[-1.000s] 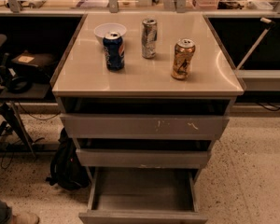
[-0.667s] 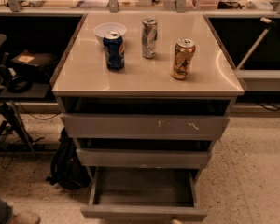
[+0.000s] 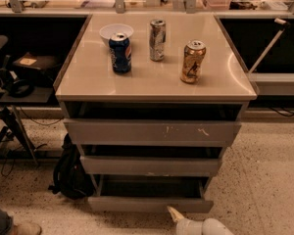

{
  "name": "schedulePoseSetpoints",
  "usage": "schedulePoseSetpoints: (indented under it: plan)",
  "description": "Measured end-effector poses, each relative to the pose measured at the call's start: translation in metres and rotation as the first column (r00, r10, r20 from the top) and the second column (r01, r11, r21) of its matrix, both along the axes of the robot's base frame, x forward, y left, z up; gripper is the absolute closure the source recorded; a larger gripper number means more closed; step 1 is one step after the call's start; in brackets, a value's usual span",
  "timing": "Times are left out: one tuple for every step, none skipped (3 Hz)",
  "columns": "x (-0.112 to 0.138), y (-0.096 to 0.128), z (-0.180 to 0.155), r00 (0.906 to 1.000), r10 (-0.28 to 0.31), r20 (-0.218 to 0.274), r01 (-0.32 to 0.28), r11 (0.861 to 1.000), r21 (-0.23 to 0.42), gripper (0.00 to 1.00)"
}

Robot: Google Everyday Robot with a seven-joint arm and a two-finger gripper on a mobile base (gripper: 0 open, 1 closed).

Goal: Close bottom drawer

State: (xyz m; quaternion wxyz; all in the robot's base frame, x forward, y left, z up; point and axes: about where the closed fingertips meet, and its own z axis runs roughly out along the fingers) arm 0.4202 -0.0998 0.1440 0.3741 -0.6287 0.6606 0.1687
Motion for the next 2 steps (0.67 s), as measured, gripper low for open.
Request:
schedulePoseSetpoints:
  plan:
    - [0.032,0.021,0.025,0.9991,-0.006,0.043,0.007,1.000,-0.010,0.00]
    - [0.076,0.060,0.038,0.9985,-0.003,0.054,0.006,0.999,-0.051,0.00]
